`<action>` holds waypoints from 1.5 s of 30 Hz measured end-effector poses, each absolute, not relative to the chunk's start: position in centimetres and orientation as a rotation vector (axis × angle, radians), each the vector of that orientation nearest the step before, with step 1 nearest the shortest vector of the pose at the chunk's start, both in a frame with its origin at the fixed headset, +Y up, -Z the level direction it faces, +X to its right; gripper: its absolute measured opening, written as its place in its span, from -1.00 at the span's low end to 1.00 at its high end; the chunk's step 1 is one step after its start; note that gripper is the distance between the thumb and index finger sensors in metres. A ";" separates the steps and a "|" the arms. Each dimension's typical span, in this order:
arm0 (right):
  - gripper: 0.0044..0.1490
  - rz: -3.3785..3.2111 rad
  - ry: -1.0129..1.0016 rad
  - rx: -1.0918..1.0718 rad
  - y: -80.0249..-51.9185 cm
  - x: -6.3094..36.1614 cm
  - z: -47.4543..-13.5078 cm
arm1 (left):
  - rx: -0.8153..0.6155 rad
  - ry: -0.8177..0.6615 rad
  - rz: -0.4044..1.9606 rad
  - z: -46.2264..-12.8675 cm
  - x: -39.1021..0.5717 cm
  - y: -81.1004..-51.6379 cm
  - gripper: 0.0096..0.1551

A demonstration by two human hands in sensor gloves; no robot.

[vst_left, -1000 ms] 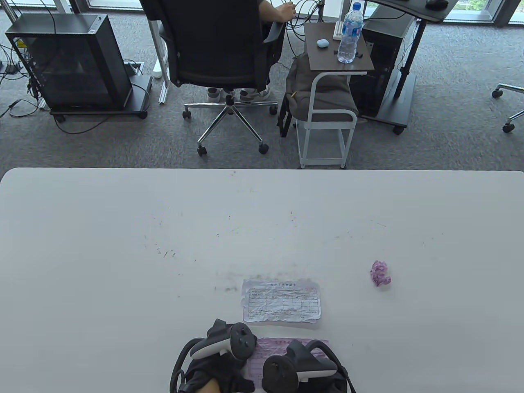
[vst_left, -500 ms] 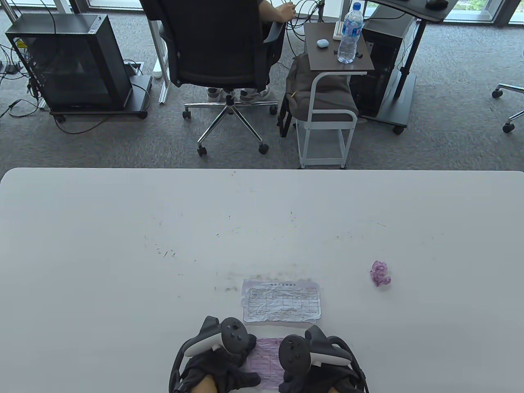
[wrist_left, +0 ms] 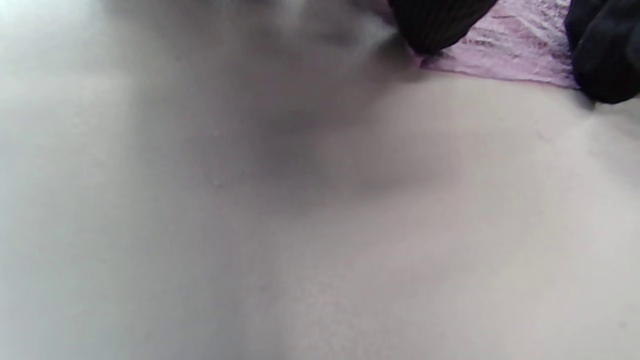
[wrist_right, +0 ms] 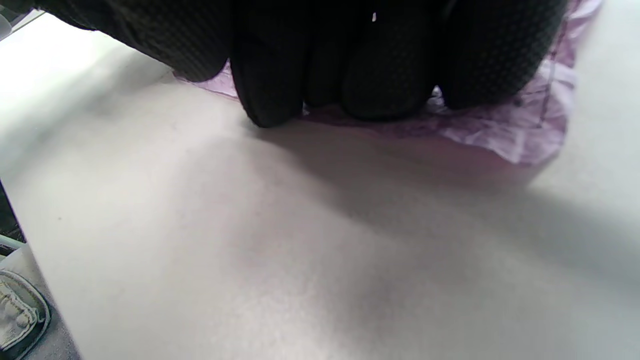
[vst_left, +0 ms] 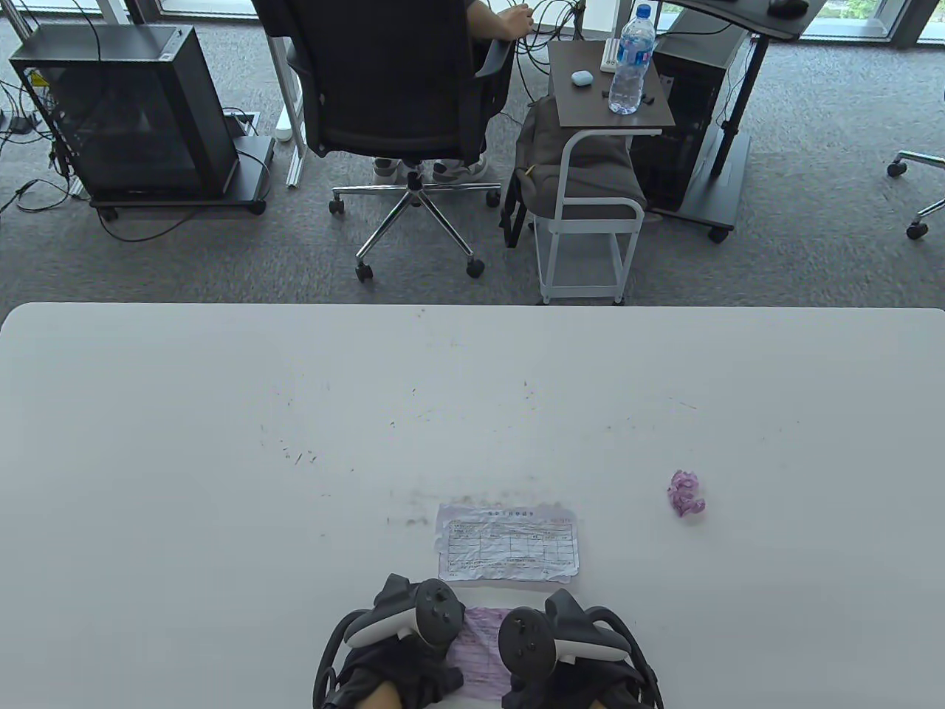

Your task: Flatten crumpled invoices and stack

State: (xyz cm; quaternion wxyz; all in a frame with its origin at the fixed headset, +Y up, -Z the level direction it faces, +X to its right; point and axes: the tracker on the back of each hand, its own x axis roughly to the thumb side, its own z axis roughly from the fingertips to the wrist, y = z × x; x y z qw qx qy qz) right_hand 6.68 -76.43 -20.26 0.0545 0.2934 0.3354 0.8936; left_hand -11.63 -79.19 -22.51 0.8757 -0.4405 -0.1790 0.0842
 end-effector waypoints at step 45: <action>-0.43 2.778 0.885 0.653 -76.6 9.4 -21.0 | -0.925 -0.365 0.106 -22.3 -11.6 -79.4 0.05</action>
